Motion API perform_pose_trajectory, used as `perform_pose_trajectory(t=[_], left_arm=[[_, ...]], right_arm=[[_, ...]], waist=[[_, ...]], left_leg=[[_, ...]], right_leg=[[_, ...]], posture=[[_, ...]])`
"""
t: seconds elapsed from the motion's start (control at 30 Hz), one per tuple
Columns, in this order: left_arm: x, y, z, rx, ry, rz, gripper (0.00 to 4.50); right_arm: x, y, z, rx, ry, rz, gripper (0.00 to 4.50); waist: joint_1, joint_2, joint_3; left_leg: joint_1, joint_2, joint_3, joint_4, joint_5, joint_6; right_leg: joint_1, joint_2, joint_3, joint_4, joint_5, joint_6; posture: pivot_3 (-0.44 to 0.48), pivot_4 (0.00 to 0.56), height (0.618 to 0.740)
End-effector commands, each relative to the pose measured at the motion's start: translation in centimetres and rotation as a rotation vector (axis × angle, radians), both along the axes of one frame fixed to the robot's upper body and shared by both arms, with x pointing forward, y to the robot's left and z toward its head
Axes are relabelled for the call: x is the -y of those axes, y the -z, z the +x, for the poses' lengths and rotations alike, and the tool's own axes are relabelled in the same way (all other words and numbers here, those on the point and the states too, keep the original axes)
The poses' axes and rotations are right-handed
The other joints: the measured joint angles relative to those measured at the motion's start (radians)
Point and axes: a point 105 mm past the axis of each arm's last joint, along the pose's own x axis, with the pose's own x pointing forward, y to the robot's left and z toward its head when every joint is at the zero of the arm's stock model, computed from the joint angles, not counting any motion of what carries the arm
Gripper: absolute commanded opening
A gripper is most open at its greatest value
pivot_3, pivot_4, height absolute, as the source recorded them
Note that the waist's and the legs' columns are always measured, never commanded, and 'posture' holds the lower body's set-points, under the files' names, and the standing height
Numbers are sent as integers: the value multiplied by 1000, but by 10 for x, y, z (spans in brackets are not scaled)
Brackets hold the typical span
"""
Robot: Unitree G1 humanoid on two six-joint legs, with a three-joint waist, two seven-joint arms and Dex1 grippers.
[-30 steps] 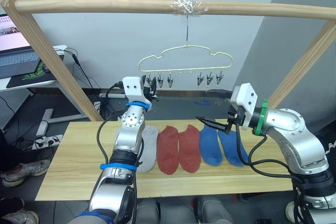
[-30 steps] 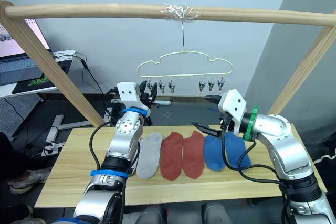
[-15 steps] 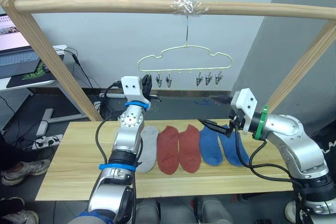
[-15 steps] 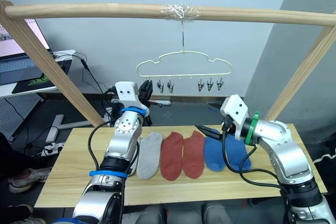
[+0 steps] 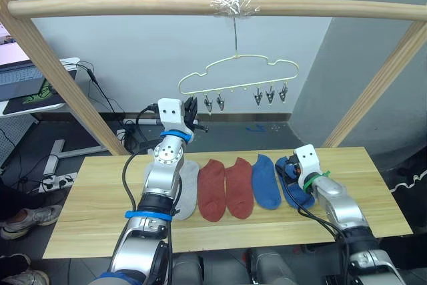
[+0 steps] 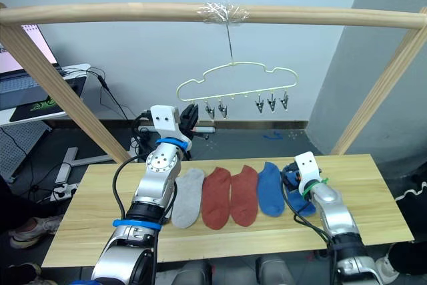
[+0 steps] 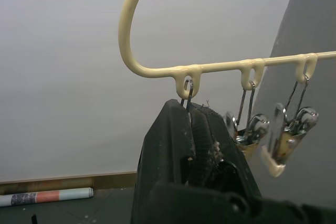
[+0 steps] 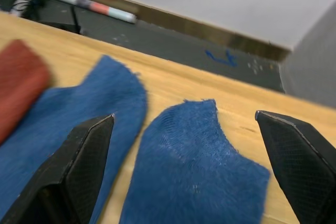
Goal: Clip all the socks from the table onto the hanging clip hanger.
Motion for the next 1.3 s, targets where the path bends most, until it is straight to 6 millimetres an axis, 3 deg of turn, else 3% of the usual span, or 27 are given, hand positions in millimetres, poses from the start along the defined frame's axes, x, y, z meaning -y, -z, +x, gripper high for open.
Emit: perform_pose_trajectory(t=[0.03, 0.17, 0.27, 0.53, 0.63, 0.8, 0.93, 1.17, 1.3], left_arm=[[4, -17, -2, 57, 17, 2, 8], [0, -17, -2, 51, 12, 5, 8], [-1, -16, -3, 45, 10, 7, 0], [-2, -12, -4, 20, 26, -3, 0], [-1, -12, -8, -8, 84, -36, 0], [-3, -14, -17, -101, 222, -123, 0], [-2, -15, -28, -227, 368, -215, 0], [3, -22, -35, -344, 505, -355, 0], [7, -24, -39, -380, 564, -363, 0]], right_arm=[[16, 7, 10, -5, 101, 12, 4500], [19, 21, 11, -69, 146, 65, 4500], [22, 31, 9, -109, 175, 100, 3895], [18, 31, 6, -103, 148, 116, 1106], [6, 13, 8, -28, 34, 91, 25], [-34, -42, 1, 136, -285, 17, 25], [-80, -85, -14, 214, -572, -69, 25], [-145, -102, -28, 213, -862, -150, 25], [-163, -102, -25, 213, -900, -161, 25]], waist=[[0, 0, 0], [1, 0, 1], [-2, 1, 1], [-4, 1, 1], [-4, 1, 1], [-11, 5, 9], [-15, 4, 12], [-15, 2, 14], [-12, 2, 14]], left_leg=[[0, 0, 0, 0, 0, 0], [0, 0, 0, -1, 0, 0], [0, 0, 0, -1, 0, 0], [0, 0, 0, -1, 0, 0], [0, 0, -1, -1, 0, 0], [0, 0, 0, -3, 0, 0], [0, 0, -1, -3, 0, 0], [0, 0, -3, -3, 0, 0], [0, 0, -4, -3, 0, 0]], right_leg=[[0, 0, 0, 0, 0, 0], [0, 0, 0, 0, 0, 0], [0, 0, 0, -1, 0, 0], [0, 0, 0, -1, 0, 0], [0, 0, 0, 0, 0, 0], [-1, 0, 0, 0, 0, 1], [-1, 0, 0, 0, 0, 1], [-1, 0, -2, 0, -1, 1], [-1, 0, -2, 0, -1, 1]], posture=[[-14, 155, 737], [-6, 157, 737], [-1, 159, 737], [-1, 159, 737], [-14, 158, 737], [-14, 158, 737], [-17, 157, 737], [-15, 142, 737], [-11, 136, 737]])
